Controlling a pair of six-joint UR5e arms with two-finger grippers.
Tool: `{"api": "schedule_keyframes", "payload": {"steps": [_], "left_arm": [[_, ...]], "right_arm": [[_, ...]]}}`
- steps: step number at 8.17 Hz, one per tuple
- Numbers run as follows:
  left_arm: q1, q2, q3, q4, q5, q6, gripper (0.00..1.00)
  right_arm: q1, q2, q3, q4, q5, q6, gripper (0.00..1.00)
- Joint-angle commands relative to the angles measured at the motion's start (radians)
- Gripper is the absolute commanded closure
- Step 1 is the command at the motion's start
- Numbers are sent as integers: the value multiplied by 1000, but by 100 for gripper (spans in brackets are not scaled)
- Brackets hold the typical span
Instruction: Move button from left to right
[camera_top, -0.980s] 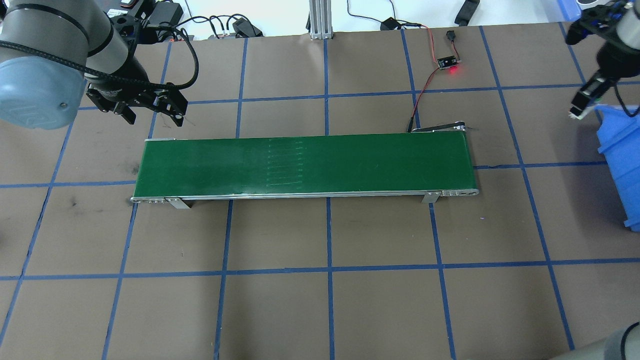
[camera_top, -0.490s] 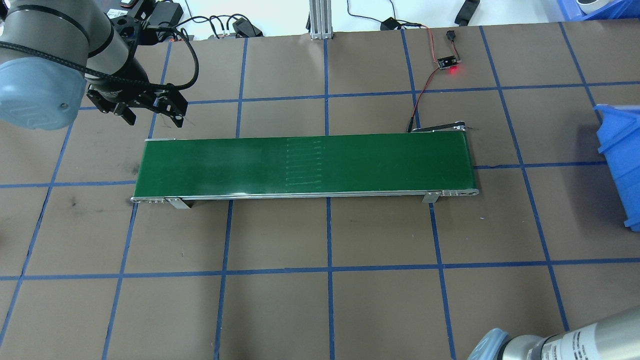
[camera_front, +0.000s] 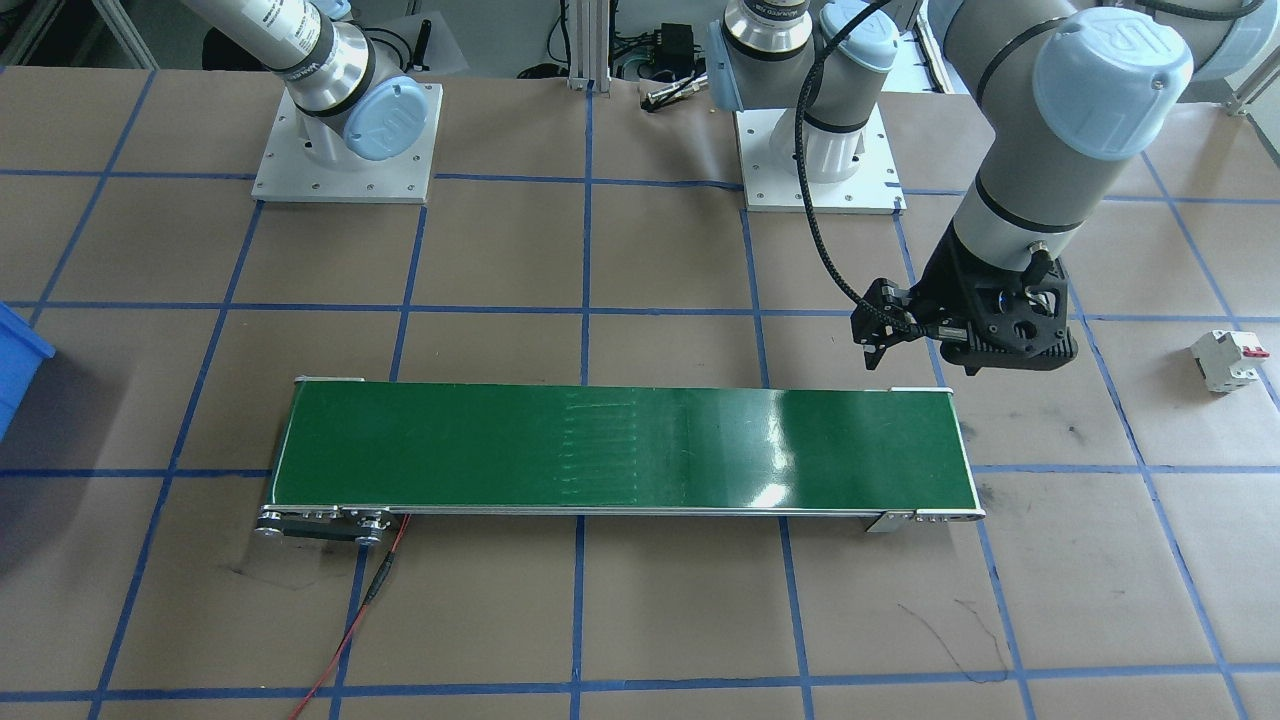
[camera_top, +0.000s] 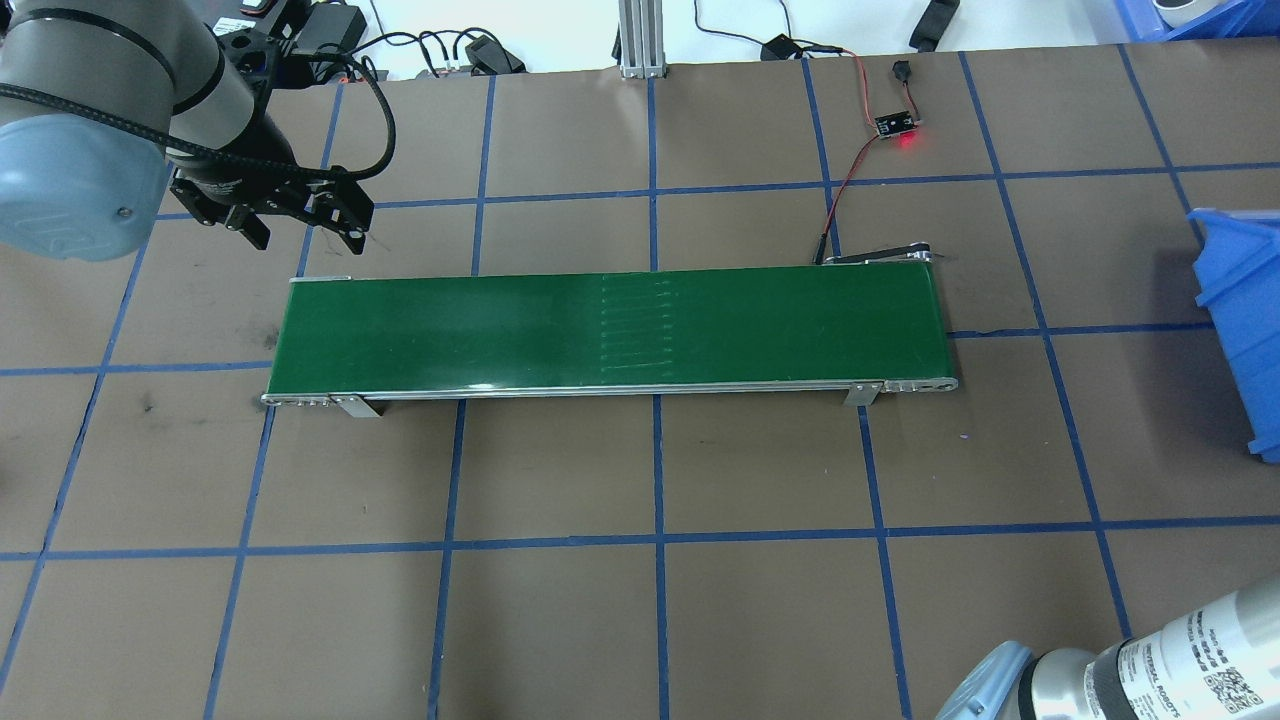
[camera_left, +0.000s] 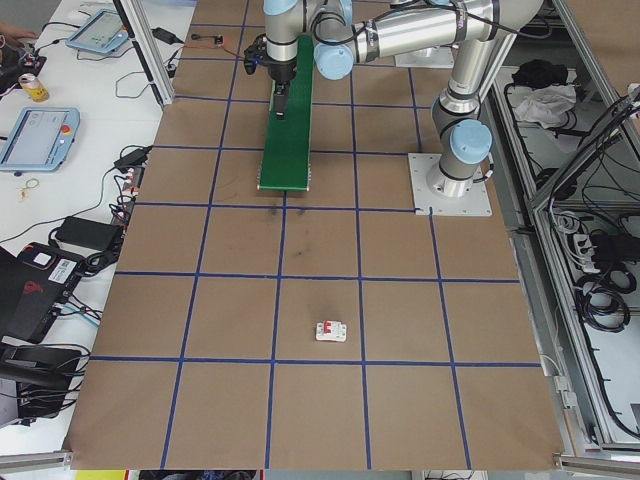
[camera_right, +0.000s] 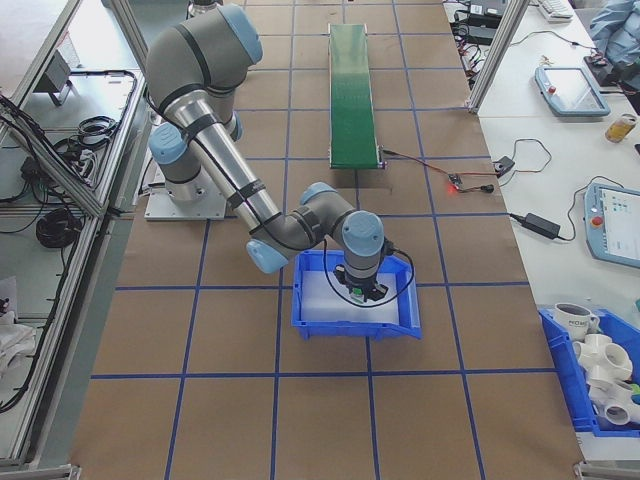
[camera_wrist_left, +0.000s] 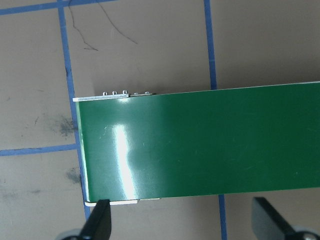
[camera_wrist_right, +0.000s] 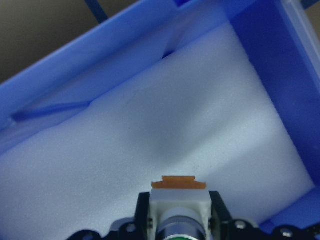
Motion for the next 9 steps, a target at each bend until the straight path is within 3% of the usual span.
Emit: {"api": "schedule_keyframes", "payload": {"steps": [1, 2, 4, 5, 9], "left_arm": [[-1, 2, -2, 0, 0, -1, 0], [-1, 0, 0, 0, 0, -1, 0], [-1, -2, 0, 0, 0, 1, 0], [-1, -2, 0, 0, 0, -1, 0], [-2, -2, 8, 0, -3, -1, 0]], "right_arm": [[-4, 54, 8, -53, -5, -58, 43], [-4, 47, 11, -49, -5, -59, 0], [-4, 5, 13, -38, -4, -59, 0], [-4, -56, 13, 5, 4, -47, 0], [19, -374, 13, 336, -14, 306, 0]]}}
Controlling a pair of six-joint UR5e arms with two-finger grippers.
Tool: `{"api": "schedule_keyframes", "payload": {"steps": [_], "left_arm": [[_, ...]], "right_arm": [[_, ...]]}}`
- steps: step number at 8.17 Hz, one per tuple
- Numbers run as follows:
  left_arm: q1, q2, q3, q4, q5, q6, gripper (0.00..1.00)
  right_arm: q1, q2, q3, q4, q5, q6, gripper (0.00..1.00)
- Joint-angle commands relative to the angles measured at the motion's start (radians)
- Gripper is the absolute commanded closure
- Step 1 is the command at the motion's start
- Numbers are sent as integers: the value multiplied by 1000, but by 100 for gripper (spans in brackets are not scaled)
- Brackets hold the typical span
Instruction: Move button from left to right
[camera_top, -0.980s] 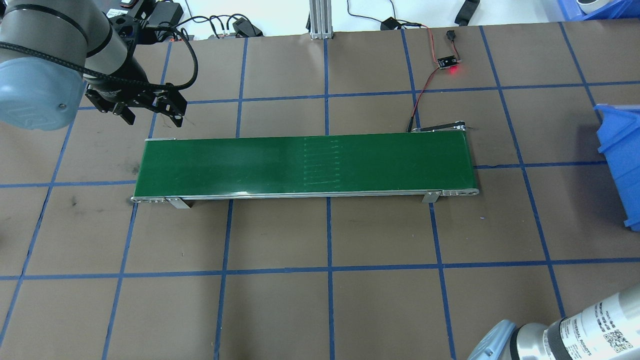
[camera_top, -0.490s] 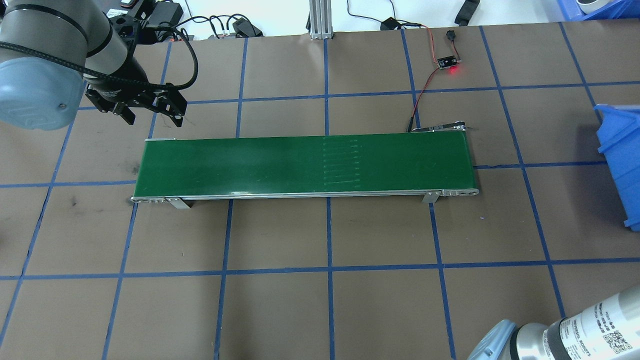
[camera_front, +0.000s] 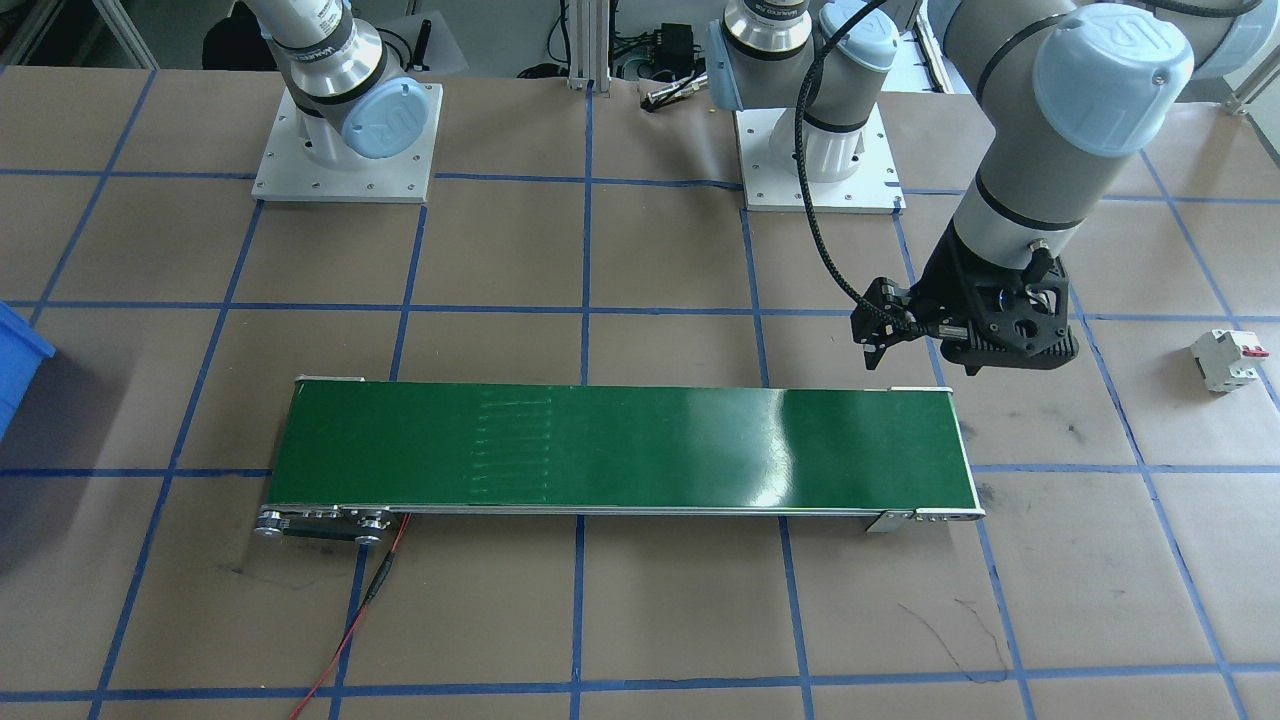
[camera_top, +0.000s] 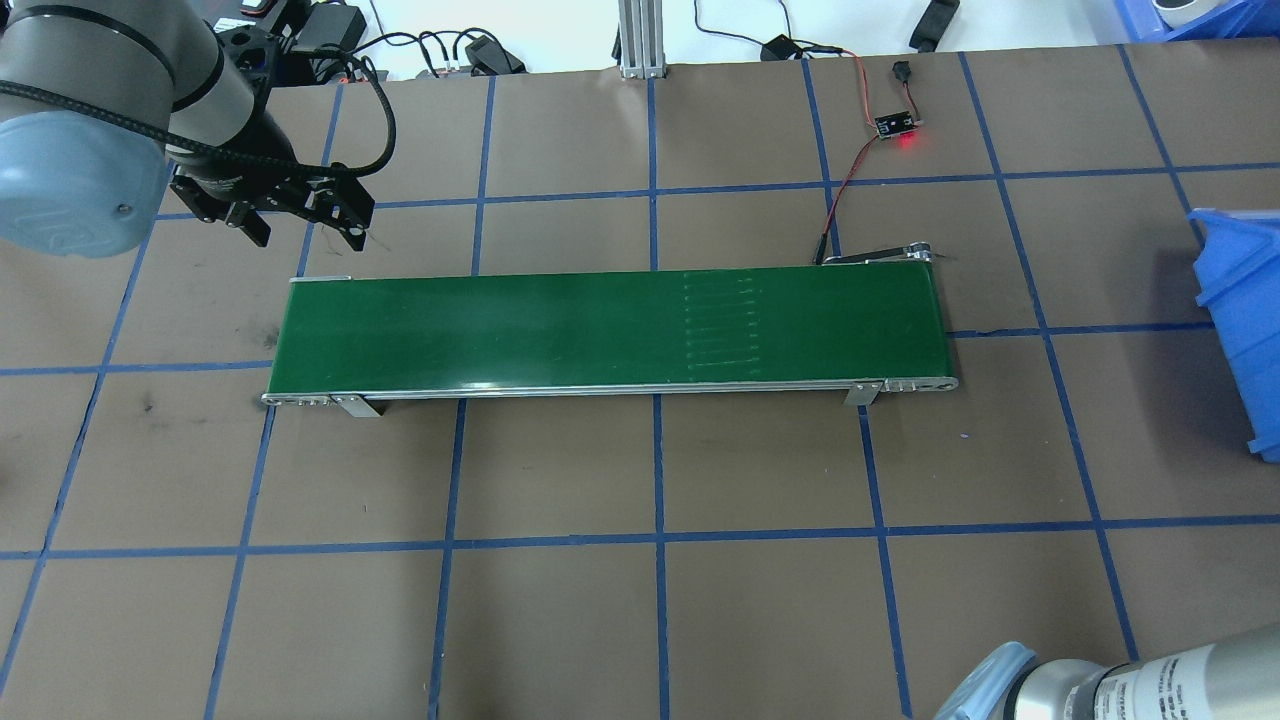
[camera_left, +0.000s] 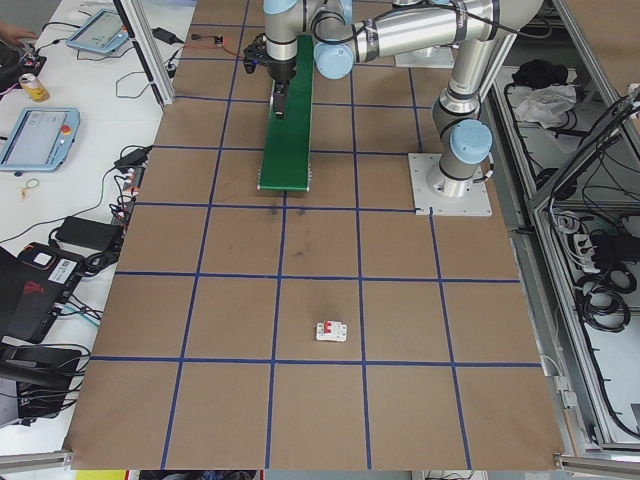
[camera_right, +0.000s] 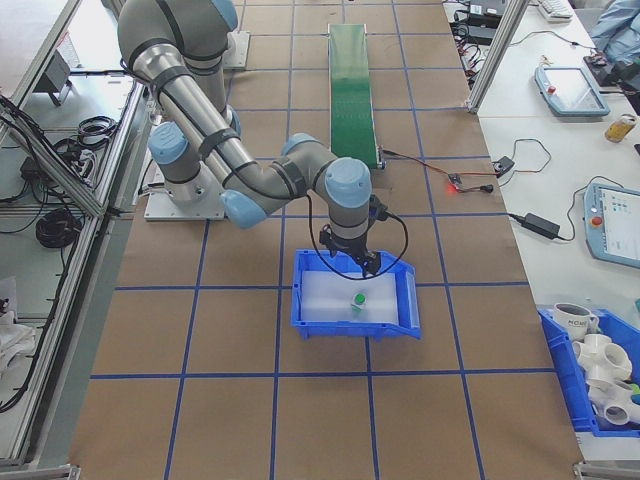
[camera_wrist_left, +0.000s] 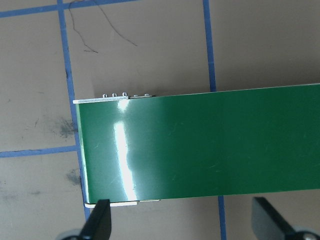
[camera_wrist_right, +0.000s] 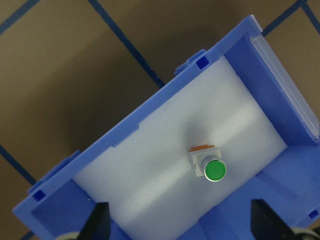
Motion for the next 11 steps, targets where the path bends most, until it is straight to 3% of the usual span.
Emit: {"api": "schedule_keyframes", "payload": {"steps": [1, 3, 7, 11], "left_arm": [[-4, 1, 1, -1, -9, -3, 0], [-8, 11, 3, -2, -12, -17, 0], [-10, 96, -9, -40, -48, -17, 0], [-8, 119, -11, -41, -37, -9, 0]], "right_arm": [[41, -206, 0, 221, -40, 256, 0], [129, -291, -4, 339, -59, 466, 0], [434, -354, -14, 491, -86, 967, 0], [815, -339, -16, 484, -94, 1532, 0]]}}
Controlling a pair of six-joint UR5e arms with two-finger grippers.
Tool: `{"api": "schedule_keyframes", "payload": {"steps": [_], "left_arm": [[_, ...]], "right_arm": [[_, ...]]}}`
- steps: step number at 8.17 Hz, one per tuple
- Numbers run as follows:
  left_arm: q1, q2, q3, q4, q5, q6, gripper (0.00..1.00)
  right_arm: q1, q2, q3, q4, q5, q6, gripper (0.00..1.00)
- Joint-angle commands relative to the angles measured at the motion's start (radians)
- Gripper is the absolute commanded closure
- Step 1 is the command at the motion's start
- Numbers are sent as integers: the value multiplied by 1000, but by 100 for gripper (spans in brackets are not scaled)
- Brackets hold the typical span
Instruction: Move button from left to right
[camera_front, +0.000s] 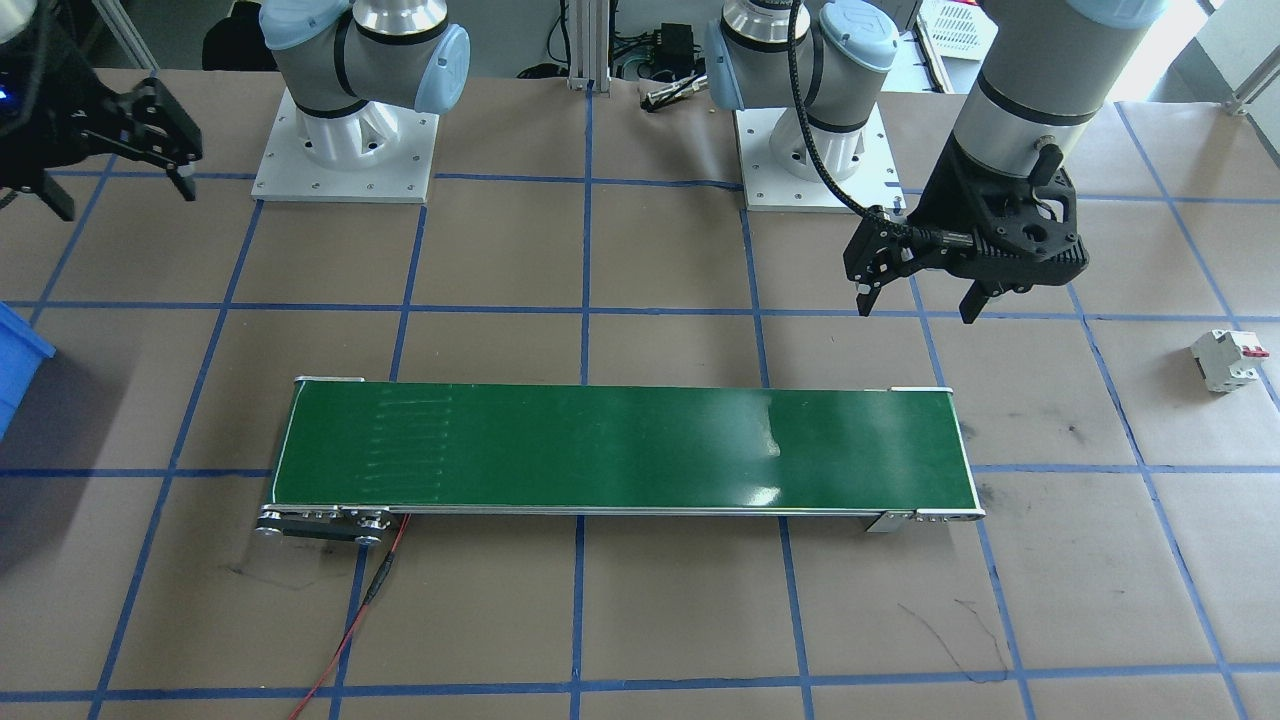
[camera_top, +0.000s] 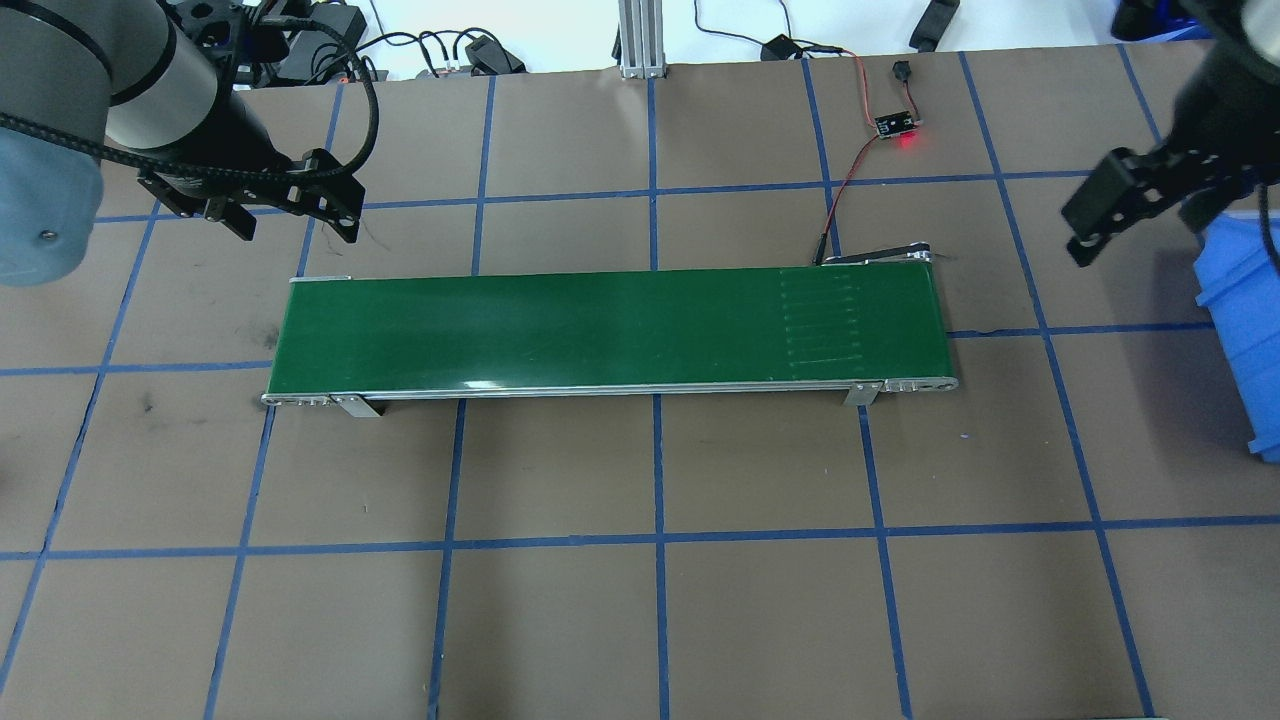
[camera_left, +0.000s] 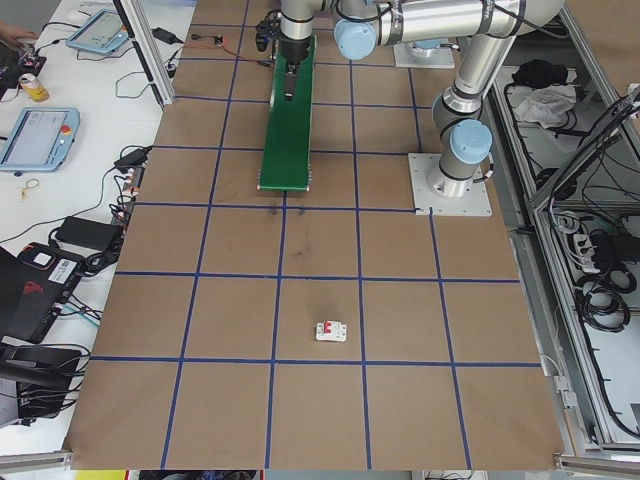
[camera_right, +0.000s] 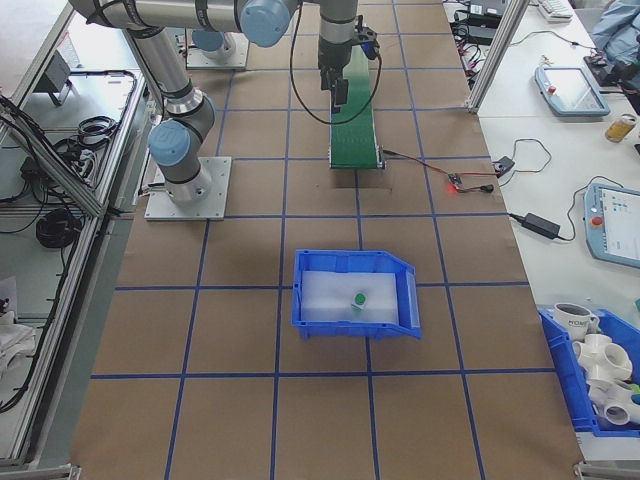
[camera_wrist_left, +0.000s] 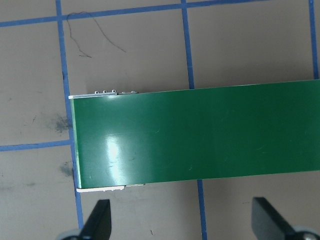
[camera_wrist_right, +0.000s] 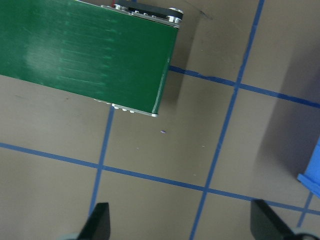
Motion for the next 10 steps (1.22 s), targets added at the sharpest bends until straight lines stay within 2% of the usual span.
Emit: {"api": "schedule_keyframes", "payload": {"steps": [1, 2, 6, 10], "left_arm": [[3, 6, 0, -4, 8, 11, 0], [4, 6, 0, -4, 8, 14, 0], [4, 1, 0, -4, 8, 14, 0], [4, 1, -2, -4, 11, 14, 0]], "right_arm": [[236, 35, 1, -51, -5, 292, 0], [254, 56, -1, -137, -34, 302, 0], [254, 60, -5, -165, -23, 311, 0], [253, 60, -5, -164, -43, 309, 0]]}}
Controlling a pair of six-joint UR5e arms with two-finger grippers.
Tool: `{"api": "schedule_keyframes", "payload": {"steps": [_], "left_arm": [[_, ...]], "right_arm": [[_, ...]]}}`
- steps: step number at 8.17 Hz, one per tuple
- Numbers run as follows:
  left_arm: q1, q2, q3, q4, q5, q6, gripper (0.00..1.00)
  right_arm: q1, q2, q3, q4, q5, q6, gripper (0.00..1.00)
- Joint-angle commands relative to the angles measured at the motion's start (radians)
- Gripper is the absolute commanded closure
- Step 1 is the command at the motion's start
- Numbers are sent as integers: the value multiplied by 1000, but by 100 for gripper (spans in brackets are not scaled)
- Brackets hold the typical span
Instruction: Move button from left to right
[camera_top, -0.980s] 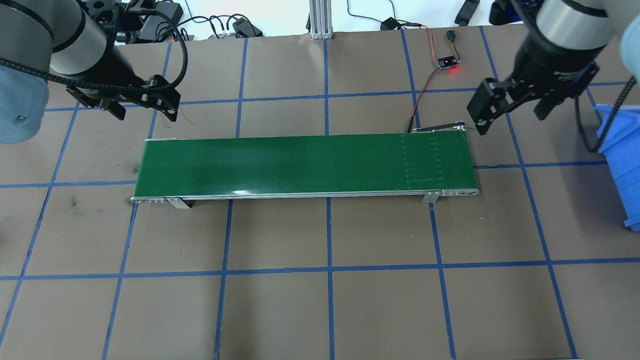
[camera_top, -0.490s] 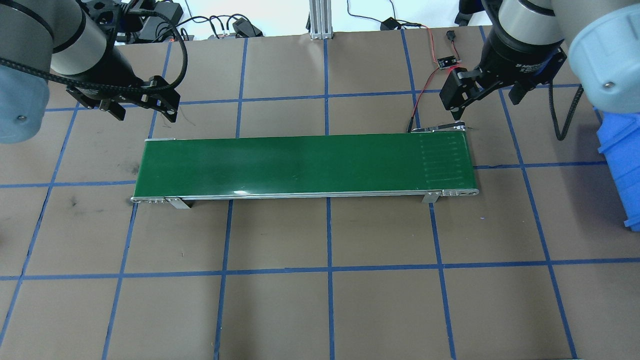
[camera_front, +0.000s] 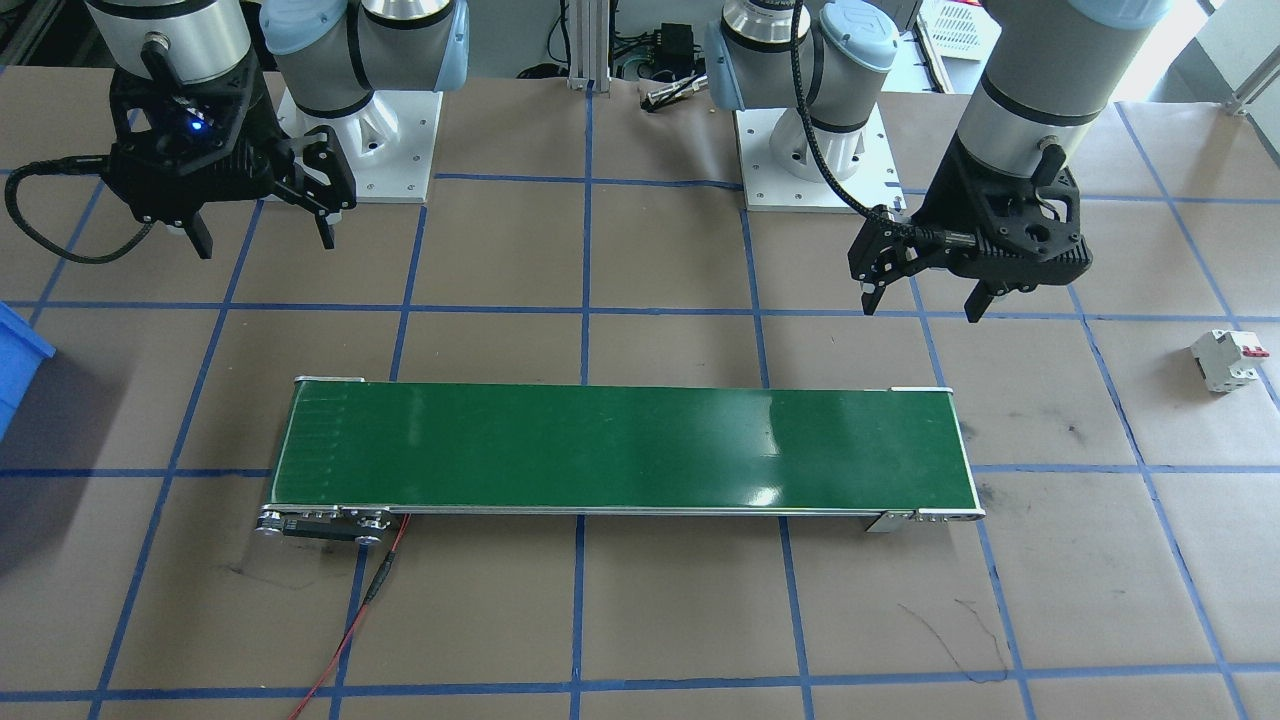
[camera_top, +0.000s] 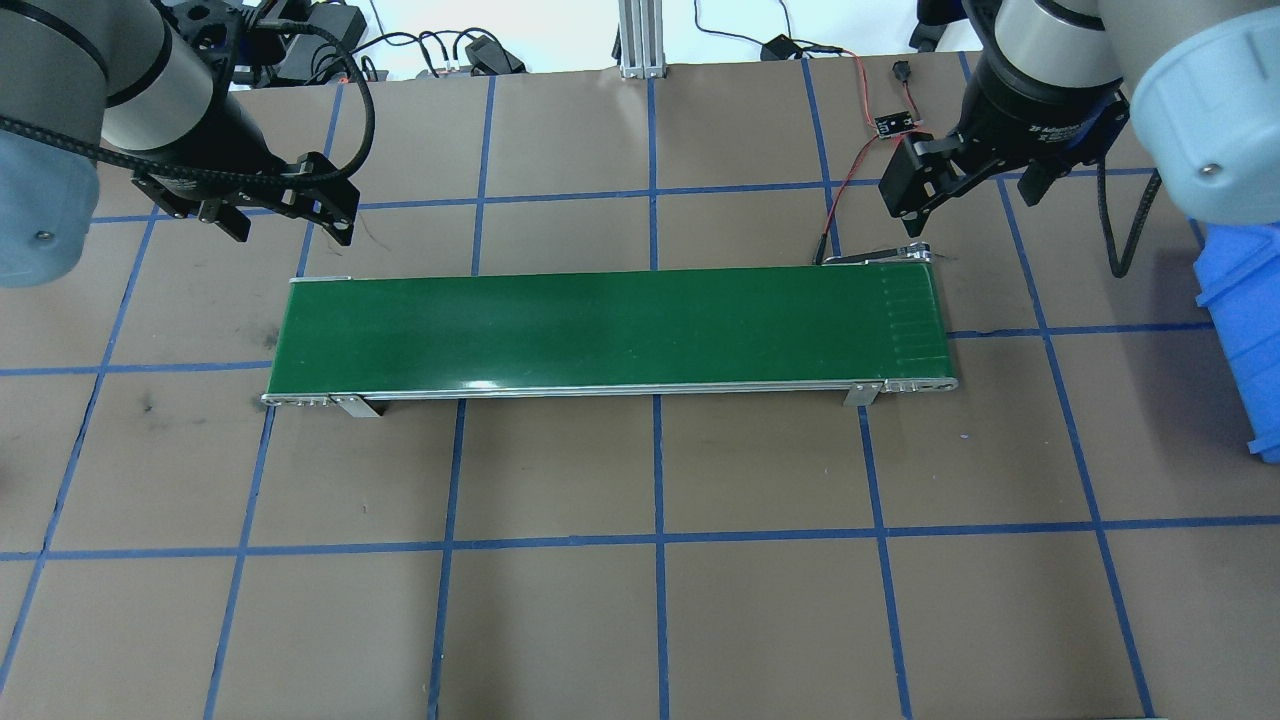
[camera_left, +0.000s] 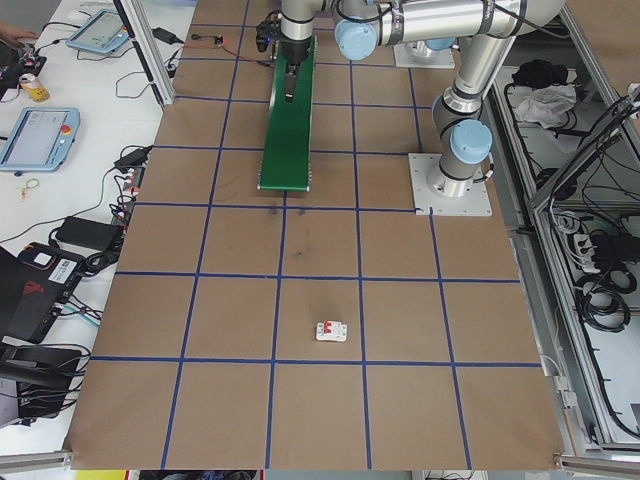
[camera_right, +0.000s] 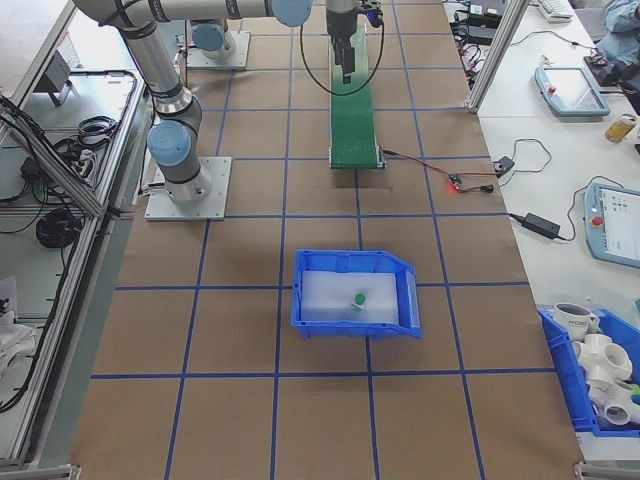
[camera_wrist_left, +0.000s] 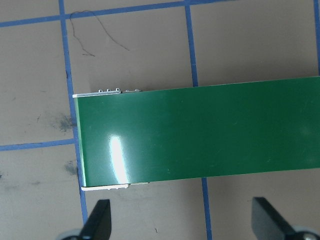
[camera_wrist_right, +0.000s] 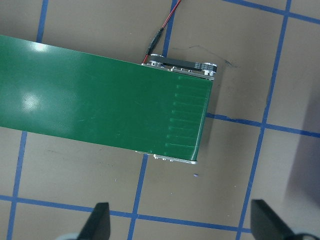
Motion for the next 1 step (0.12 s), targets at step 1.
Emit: {"api": "schedule_keyframes", "payload": {"steps": [1], "left_arm": [[0, 0, 0, -2, 1, 0, 0]], "right_arm": [[-1, 2, 0, -2, -7, 0, 0]]}}
